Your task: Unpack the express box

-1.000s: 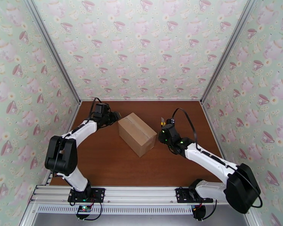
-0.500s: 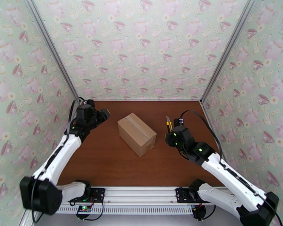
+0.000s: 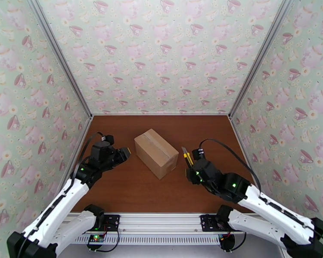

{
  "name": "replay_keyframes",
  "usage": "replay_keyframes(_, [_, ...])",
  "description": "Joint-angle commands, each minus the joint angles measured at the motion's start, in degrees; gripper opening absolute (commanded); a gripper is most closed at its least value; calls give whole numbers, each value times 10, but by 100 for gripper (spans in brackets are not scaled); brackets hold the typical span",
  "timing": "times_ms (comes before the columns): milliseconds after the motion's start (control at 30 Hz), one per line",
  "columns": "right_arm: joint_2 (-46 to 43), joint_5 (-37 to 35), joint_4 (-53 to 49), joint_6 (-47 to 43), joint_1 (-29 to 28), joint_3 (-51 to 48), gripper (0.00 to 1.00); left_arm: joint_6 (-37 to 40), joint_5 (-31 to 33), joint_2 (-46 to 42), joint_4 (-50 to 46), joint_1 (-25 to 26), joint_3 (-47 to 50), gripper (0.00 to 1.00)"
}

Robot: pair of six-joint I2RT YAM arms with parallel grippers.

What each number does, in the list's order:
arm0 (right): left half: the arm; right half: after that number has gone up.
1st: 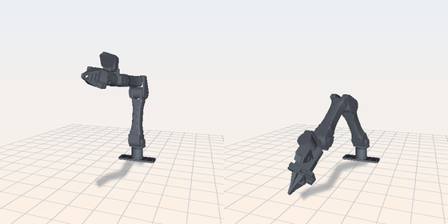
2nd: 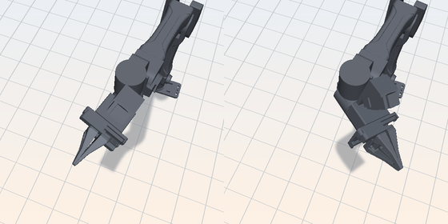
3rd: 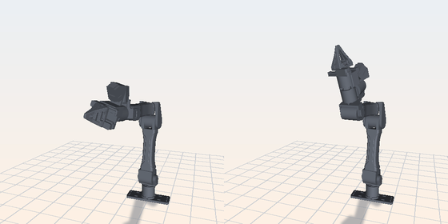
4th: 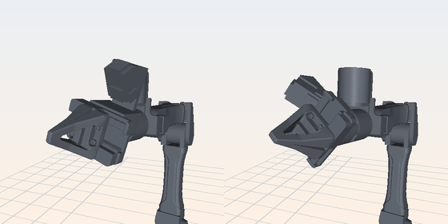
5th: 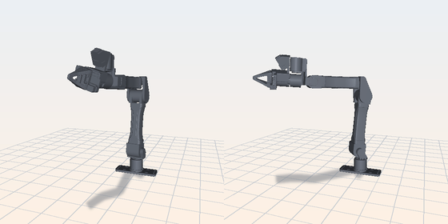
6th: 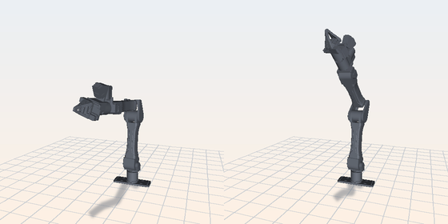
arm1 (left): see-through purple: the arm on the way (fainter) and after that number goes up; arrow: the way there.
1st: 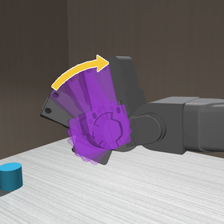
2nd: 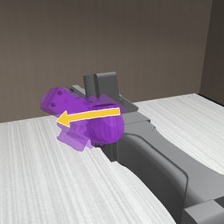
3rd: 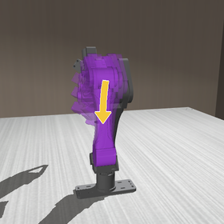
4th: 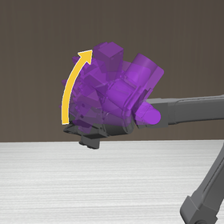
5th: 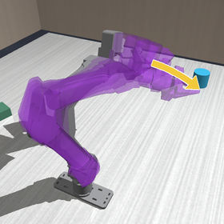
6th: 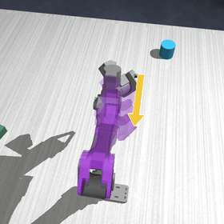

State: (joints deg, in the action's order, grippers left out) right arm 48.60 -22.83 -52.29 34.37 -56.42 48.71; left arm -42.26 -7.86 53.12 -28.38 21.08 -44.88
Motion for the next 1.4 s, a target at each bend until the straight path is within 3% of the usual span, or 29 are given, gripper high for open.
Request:
replay_keyframes(0, [1,-55,-27,42,-38,-4,0,-14,12,11,-12,21,11,42])
replay_keyframes(533, [11,-62,-58,92,-90,-19,0,-71,24,51,66,114,38,42])
replay_keyframes(1367, [65,-54,-26,95,-104,-4,0,-73,39,75,89,127,27,42])
